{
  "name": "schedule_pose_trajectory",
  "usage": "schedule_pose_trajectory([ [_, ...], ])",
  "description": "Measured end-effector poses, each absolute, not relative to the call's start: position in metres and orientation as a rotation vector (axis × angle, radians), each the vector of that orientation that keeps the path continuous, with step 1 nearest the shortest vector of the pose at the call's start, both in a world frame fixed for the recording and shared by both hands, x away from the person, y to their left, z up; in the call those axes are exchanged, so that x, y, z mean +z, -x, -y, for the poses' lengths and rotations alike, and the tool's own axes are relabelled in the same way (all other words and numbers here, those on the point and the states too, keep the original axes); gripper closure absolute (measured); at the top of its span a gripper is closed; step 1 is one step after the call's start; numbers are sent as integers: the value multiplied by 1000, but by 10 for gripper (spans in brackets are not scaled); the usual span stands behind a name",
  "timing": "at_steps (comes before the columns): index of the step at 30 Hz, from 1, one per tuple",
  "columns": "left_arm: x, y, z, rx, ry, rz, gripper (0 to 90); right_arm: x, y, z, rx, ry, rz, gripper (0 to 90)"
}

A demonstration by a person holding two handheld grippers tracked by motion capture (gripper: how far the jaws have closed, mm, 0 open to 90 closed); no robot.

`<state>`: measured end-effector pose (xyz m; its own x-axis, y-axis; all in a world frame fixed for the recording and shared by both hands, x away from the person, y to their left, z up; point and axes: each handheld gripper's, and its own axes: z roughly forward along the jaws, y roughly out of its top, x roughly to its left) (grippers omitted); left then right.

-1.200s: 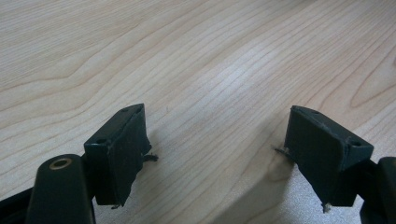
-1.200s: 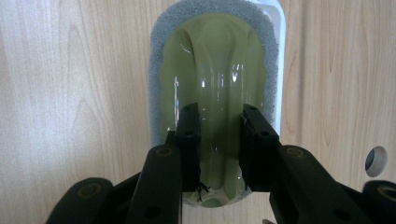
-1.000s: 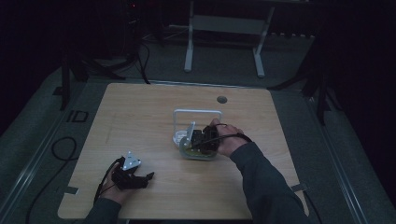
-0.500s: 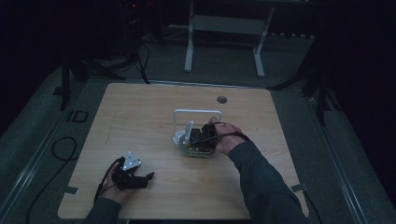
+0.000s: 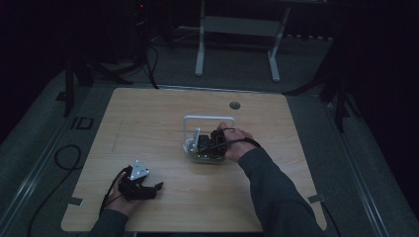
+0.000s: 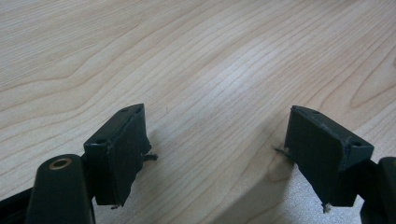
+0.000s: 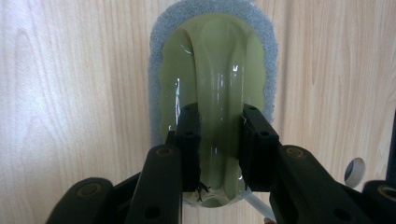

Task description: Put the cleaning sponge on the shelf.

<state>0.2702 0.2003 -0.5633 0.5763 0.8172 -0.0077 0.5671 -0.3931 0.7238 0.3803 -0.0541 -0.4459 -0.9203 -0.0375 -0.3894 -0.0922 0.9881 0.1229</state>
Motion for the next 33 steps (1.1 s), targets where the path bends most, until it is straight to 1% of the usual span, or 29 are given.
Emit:
schedule_pose_trajectory([
  [16,-563,-270,-200,461,-2111,-1099,215,-448,-386,46,157,114,-2707,717],
  [33,-563,-270,-200,462,-2112,-1099,215,-461,-394,42,122,104,-2688,717],
])
